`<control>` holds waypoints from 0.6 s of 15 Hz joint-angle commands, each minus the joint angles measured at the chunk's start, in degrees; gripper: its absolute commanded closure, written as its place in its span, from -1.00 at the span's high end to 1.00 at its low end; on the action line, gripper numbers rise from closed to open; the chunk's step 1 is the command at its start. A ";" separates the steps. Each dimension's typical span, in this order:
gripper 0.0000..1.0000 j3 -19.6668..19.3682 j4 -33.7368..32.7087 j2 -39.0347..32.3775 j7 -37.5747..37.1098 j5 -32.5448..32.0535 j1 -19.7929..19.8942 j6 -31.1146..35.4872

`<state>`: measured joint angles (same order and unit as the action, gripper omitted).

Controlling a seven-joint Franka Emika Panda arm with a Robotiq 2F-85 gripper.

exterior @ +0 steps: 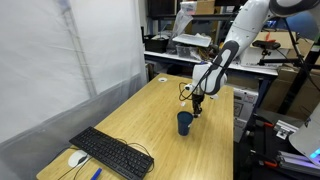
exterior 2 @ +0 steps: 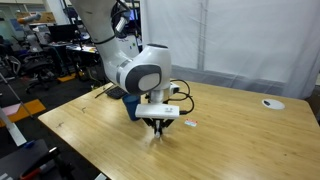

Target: Put the marker in the cup

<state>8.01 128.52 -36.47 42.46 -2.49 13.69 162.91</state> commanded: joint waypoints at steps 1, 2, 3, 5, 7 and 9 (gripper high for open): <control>-0.90 -1.61 0.65 0.91 -3.19 -2.36 -1.70 -0.42; -0.90 -3.59 1.71 3.90 -5.34 -3.63 -3.57 -3.30; -0.90 -4.70 2.43 5.73 -6.75 -4.79 -4.50 -4.67; -0.90 -7.25 3.25 10.64 -9.73 -7.76 -6.26 -9.60; -0.90 -8.86 2.74 15.84 -11.50 -10.77 -7.37 -17.41; -0.90 -9.54 0.96 19.91 -12.13 -13.36 -8.45 -28.25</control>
<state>0.26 129.43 -22.13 32.56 -12.35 7.64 145.72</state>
